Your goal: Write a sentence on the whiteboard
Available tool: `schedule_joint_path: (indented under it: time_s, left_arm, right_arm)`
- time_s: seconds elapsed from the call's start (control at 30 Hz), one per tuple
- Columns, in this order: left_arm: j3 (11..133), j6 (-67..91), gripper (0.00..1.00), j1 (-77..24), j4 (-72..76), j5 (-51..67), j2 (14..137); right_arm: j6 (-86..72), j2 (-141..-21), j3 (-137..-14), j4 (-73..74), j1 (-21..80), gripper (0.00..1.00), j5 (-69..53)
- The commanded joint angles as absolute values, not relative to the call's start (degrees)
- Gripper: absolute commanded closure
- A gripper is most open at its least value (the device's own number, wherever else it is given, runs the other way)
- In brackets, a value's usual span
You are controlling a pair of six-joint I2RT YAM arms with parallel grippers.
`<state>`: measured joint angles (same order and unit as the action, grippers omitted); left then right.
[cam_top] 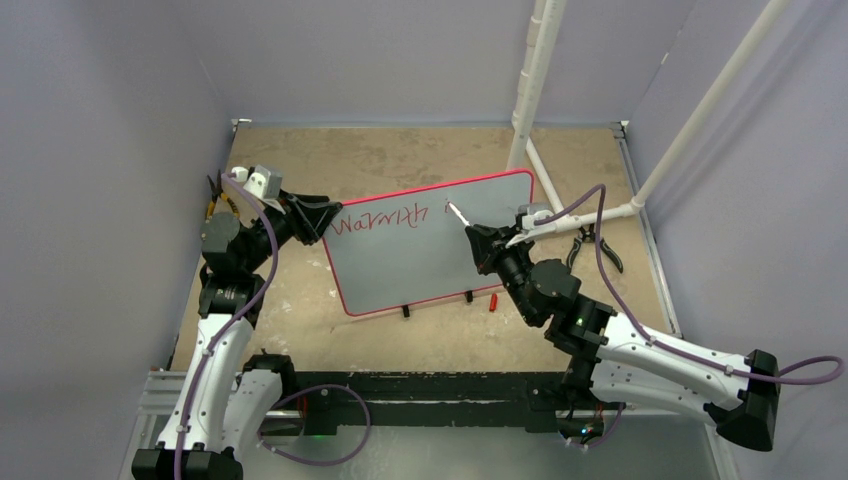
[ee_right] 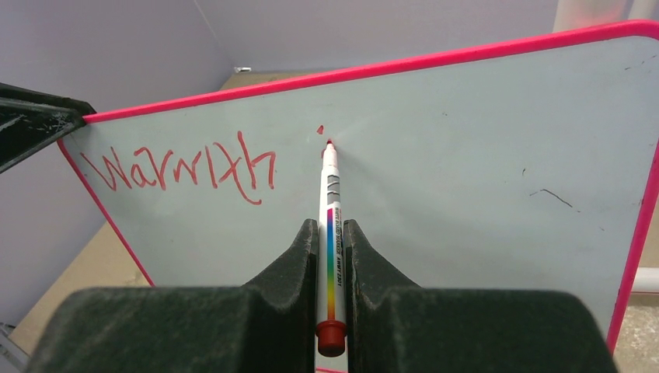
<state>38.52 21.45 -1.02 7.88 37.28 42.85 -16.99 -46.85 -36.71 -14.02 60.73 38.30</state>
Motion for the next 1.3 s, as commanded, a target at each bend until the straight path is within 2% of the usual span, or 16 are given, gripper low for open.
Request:
schedule_joint_path:
  time_s: [0.0, 0.53, 1.27]
  left_arm:
    - [38.05, 20.99, 0.64, -0.98, 7.84, 38.8, 42.54]
    - [37.97, 21.09, 0.64, -0.91, 8.07, 38.98, 42.36]
    - [37.97, 20.92, 0.64, -1.02, 7.93, 38.87, 42.54]
  right_arm:
    - [-18.51, -46.2, -37.29, -12.64, 60.56, 1.0, 40.69]
    - [-23.9, -44.47, -35.05, -7.78, 60.56, 1.0, 40.69]
    - [-16.81, -48.1, -38.27, -16.83, 60.56, 1.0, 40.42]
